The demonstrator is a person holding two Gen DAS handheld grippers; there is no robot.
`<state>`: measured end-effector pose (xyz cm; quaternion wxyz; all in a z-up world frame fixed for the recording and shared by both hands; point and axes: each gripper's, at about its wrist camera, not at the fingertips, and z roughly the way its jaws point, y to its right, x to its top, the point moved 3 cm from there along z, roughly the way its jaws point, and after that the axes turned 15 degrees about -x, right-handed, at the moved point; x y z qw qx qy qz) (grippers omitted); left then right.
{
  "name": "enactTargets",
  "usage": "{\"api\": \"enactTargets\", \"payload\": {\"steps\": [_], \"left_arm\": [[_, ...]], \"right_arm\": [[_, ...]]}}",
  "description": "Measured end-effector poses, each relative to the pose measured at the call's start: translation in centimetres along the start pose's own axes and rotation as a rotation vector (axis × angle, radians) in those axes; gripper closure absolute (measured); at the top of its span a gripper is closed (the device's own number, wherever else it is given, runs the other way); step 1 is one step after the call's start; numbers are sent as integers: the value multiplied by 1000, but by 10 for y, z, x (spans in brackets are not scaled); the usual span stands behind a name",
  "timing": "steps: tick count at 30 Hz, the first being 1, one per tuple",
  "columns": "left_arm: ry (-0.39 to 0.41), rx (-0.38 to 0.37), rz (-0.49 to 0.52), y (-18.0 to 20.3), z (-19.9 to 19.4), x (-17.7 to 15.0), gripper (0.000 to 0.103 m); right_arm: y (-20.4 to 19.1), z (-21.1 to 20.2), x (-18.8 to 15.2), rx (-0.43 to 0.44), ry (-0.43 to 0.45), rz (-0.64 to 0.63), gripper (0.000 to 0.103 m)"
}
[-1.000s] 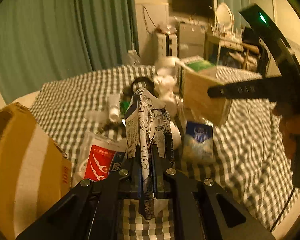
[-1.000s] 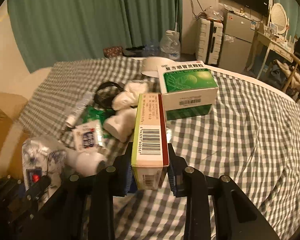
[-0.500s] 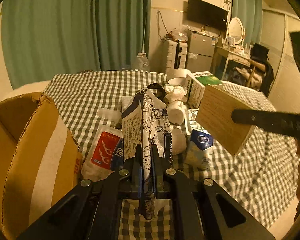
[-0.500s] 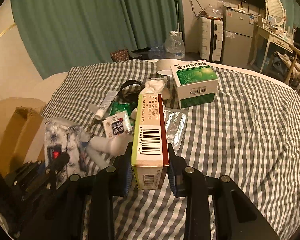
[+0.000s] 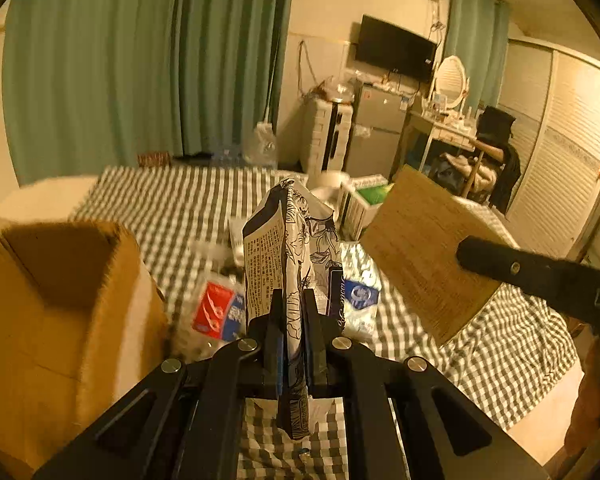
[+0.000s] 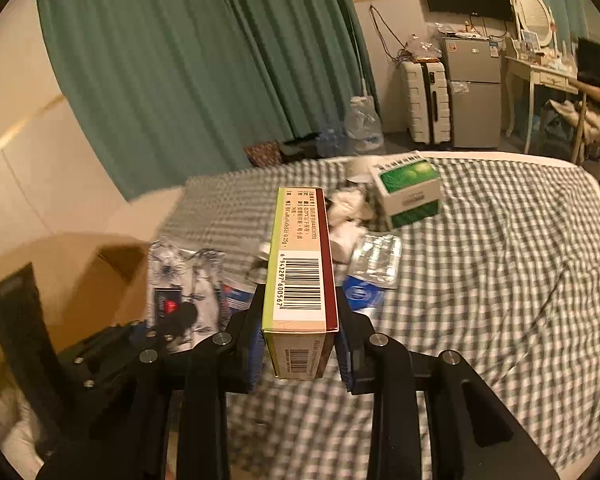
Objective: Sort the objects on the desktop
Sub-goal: 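Drop the snack bag from the left tool while the right tool drops the medicine box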
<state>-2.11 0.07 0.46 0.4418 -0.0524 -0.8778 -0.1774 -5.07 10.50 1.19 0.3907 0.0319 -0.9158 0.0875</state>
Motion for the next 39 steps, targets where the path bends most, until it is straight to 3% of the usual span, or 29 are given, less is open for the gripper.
{"api": "enactTargets", "payload": {"steps": [6,15,18,22,30,31,32,33,34,37,39], "left_arm": [[119,13,-77,-19,-51,29,96],[232,174,-222,-108,-120,36,96],[223,239,-240,-135,-127,31,96],[218,393,-229,-180,-144,20,96],[129,395,-284,-208,-129,-6,92],[124,407,-282,-207,-129,-7,83],[121,418,-281,-205,-126,-3,54],[126,429,-279,-204,-127,-2,35],[150,451,-282,-202,-131,-3,9],[216,444,-293,-196,-142,0,3],[234,443,-288,-190,-145,2,3]], "right_arm": [[-42,-23,5,67,72,-30,74],[-132,-4,18,175,80,-97,74],[-158,3,17,206,78,-116,74],[-192,19,11,243,45,-141,74],[-238,43,-13,260,-27,-198,72],[-237,41,-14,258,-26,-191,64],[-234,39,-12,260,-17,-181,53],[-230,35,-10,257,-2,-171,43],[-225,27,-6,241,22,-161,42],[-198,12,6,224,86,-129,34],[-171,-4,12,216,146,-93,18]]}}
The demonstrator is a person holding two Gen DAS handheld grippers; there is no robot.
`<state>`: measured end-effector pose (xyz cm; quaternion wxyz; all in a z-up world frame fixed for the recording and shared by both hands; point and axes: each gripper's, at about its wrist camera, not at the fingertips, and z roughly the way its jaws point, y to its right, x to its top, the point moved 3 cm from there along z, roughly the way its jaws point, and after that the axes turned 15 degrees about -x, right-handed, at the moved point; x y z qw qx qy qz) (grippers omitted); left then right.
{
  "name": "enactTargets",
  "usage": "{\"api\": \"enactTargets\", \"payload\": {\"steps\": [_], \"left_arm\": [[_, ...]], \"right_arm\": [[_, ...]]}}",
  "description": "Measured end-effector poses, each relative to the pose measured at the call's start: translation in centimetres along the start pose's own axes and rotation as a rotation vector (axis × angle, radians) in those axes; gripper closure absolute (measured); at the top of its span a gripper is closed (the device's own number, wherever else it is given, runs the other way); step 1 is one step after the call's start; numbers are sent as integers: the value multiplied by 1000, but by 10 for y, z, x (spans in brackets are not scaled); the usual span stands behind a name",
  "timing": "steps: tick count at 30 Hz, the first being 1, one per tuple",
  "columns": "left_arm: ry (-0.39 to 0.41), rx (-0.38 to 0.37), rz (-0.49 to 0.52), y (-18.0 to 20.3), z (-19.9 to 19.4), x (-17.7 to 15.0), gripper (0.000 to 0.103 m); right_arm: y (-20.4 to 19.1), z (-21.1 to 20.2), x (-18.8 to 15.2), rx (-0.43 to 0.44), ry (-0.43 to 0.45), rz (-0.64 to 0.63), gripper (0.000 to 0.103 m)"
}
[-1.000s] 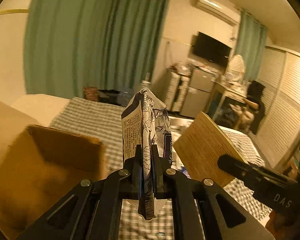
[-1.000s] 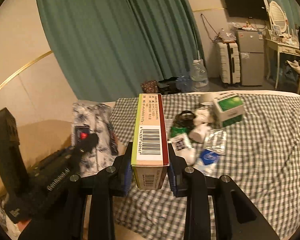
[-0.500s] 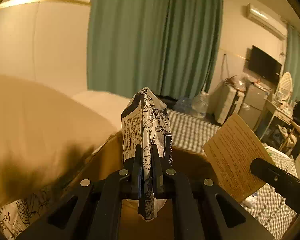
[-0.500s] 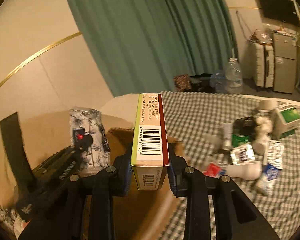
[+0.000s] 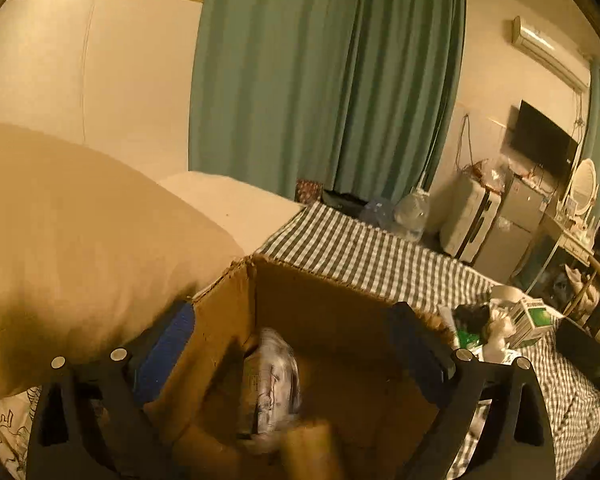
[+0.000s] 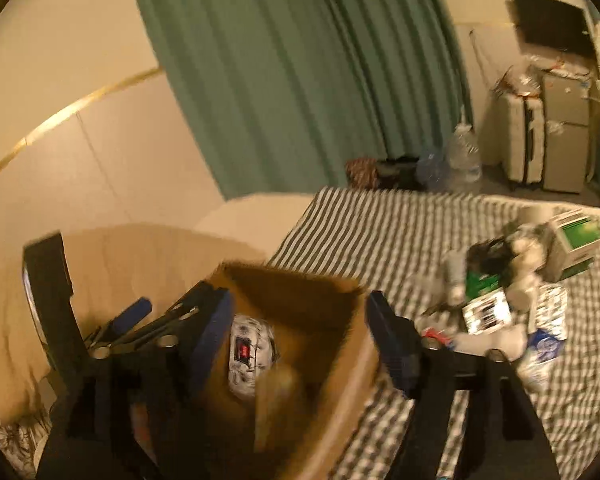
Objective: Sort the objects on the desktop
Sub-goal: 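Drop the snack bag from the left tool while the right tool drops the medicine box, then grasp the blue-and-white tissue pack with the right tool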
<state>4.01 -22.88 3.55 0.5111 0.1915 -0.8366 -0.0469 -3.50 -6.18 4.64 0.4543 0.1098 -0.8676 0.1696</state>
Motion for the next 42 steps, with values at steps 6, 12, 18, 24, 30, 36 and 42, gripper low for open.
{"api": "enactTargets", "payload": {"steps": [6,12,18,24,30,36,42], "left_arm": [[132,-135,113,63,-30,2,0],[105,-242,208,143,-52,-9,0],[-57,-332,234,199,-35,-41,0],[-236,-342,209,221,5,-83,0],[-285,-400,202,229,29,-105,0],[-359,-332,176,220,66,-144,0],[-419,-259,227,220,104,-170,0]], "right_arm": [[69,-70,17,-171,225,-45,0],[113,-83,17,-277,161,-138,0],[171,-69,4,-288,82,-42,0],[212,-51,0,-262,-4,24,0],[233,-16,-7,-262,-63,10,0],[251,31,-27,-217,-207,49,0],[242,79,-58,-210,-353,21,0]]}}
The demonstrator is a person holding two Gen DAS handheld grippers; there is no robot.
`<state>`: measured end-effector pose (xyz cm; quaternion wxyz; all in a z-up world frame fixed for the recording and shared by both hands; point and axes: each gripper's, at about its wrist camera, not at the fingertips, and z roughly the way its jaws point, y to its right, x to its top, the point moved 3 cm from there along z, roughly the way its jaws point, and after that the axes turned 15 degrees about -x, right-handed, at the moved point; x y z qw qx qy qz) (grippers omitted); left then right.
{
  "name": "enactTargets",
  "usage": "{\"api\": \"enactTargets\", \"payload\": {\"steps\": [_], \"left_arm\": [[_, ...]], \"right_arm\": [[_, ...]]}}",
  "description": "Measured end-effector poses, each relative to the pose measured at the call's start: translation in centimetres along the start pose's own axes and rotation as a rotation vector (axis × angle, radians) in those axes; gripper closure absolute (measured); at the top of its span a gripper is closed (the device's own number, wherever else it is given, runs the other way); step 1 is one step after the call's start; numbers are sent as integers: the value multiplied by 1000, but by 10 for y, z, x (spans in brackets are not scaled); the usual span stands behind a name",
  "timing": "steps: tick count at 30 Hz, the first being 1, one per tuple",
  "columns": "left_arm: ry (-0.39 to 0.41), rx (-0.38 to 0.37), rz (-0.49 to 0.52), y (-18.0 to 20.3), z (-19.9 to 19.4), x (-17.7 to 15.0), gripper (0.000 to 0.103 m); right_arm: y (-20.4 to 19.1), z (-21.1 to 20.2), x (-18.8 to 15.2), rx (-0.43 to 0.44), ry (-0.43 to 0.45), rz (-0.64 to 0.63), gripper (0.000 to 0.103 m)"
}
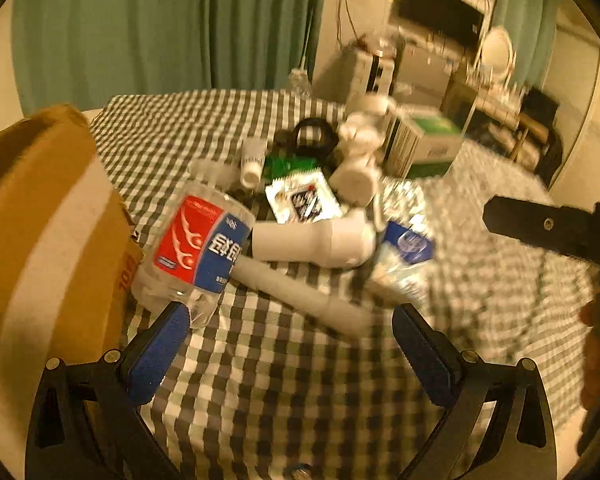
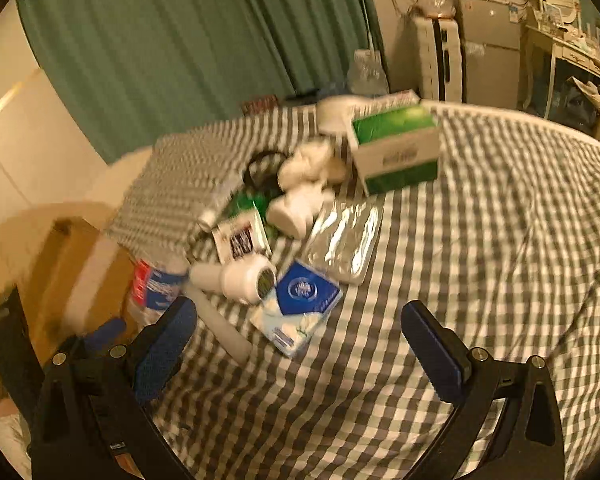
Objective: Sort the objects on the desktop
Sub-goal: 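Grasp the blue-and-white tissue pack with the right tool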
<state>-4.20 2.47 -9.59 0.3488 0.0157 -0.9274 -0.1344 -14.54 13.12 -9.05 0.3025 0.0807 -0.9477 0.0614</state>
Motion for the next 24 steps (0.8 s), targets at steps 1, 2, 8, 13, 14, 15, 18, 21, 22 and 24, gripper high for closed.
{"api": "enactTargets", "payload": {"steps": [1,2,8,13,14,15,18,21,22,24], "left_arm": [[-11,3,-4,-3,8,-2,0],[-12,11,-20,-6,11,-3,0],[-2,61,-63,-23,6,-5,0],[-7,64,-84,-33,9,-7,0],[-6,55,-81,-32,10,-8,0],[-8,43,-83,-32,11,-8,0],[-7,-19,-129,-29,14,-6,0],[26,-95,-209,-26,18,3,0],[49,-128,-244,-25,19,7,0],[66,-153,-307,-22,26,12,0]], "right_arm": [[-4,5,-1,-5,-8,-7,0],[-8,10,-2,-11,-12,-14,1],[-36,50,-10,-46,-100,-30,15],[-44,72,-18,-118,-164,-77,35],[-43,69,-18,-115,-166,-83,36],[-40,64,-16,-108,-171,-80,37],[-31,40,-6,-141,-118,-74,37],[-26,18,3,-167,-45,-81,37],[-24,12,5,-164,-29,-74,37],[-19,1,10,-100,-23,-19,37]]}}
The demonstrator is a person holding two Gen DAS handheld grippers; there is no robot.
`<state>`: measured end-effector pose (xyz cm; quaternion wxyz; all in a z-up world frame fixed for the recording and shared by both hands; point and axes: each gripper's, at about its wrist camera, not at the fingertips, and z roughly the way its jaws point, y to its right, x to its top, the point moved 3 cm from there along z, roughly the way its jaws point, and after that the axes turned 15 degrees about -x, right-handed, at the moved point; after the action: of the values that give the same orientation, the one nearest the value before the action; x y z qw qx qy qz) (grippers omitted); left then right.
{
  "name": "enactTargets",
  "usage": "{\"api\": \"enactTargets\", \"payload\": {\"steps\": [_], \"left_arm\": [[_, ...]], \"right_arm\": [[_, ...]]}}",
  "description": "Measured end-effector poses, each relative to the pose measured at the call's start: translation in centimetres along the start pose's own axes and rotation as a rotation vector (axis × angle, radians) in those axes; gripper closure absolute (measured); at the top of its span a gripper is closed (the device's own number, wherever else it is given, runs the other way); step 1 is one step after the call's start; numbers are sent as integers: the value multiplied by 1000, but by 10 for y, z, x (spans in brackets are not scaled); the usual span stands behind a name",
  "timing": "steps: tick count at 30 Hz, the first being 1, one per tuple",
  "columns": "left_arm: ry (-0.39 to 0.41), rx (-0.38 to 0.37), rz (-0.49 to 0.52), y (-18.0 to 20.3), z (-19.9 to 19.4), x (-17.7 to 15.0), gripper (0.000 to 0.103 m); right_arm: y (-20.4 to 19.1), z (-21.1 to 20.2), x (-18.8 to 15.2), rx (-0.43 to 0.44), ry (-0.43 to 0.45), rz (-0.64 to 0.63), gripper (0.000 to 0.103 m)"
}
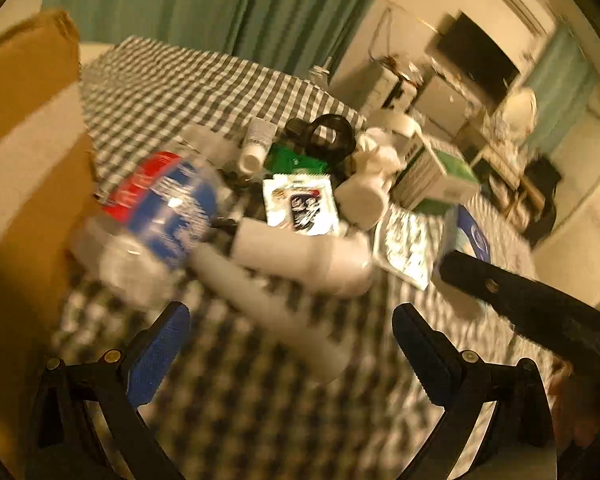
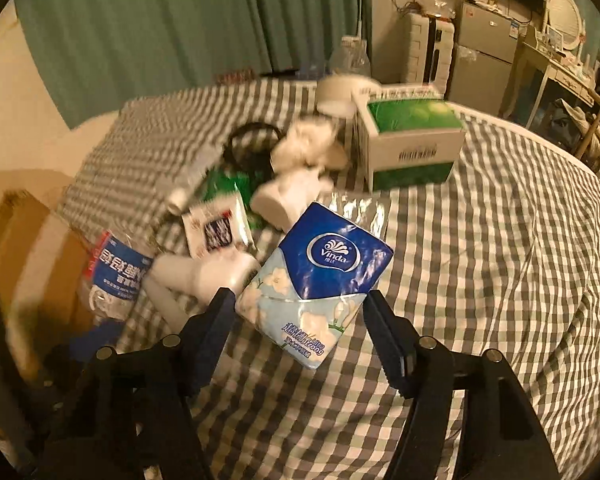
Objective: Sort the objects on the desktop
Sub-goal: 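Grasp the blue-and-white tissue pack with the right tool, then grasp the white plastic pipe with the left tool while the right tool lifts the tissue pack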
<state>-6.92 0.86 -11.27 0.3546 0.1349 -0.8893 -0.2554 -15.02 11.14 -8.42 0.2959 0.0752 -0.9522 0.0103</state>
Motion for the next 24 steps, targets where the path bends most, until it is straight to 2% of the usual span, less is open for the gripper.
{"api": "enactTargets", "payload": {"steps": [1,2,3,4,6,9,10,11,13,15,19,22,24], "left_arm": [[-6,2,-23,1,7,0,6],[-20,15,-34,1,14,-1,19],[-48,38,-37,0,24,-4,28],[-74,60,-40,-3,32,-7,45],[-90,117,-17,-8,42,-14,53],[-89,120,56,-4,37,-18,65],[-97,112,67,-4,34,-17,70],[-101,91,68,-4,29,-15,81],[-107,62,60,-5,21,-12,91],[-111,33,66,-5,10,-12,99],[-105,4,152,9,-15,-20,100],[-120,-15,162,14,-18,-24,100],[-128,0,165,12,-16,-29,100]], "right_arm": [[1,-3,1,26,-2,26,37],[1,-3,3,42,-3,43,37],[4,-7,2,48,-1,54,37],[5,-7,1,47,5,60,37],[10,-9,1,46,12,73,37],[15,-9,7,63,11,108,36],[17,-10,6,68,10,117,36],[18,-11,7,71,12,122,36],[19,-14,6,75,15,122,36],[20,-19,3,77,22,120,36],[23,-31,-3,93,26,135,36],[23,-41,-6,95,33,144,36],[24,-49,-7,96,44,154,36]]}}
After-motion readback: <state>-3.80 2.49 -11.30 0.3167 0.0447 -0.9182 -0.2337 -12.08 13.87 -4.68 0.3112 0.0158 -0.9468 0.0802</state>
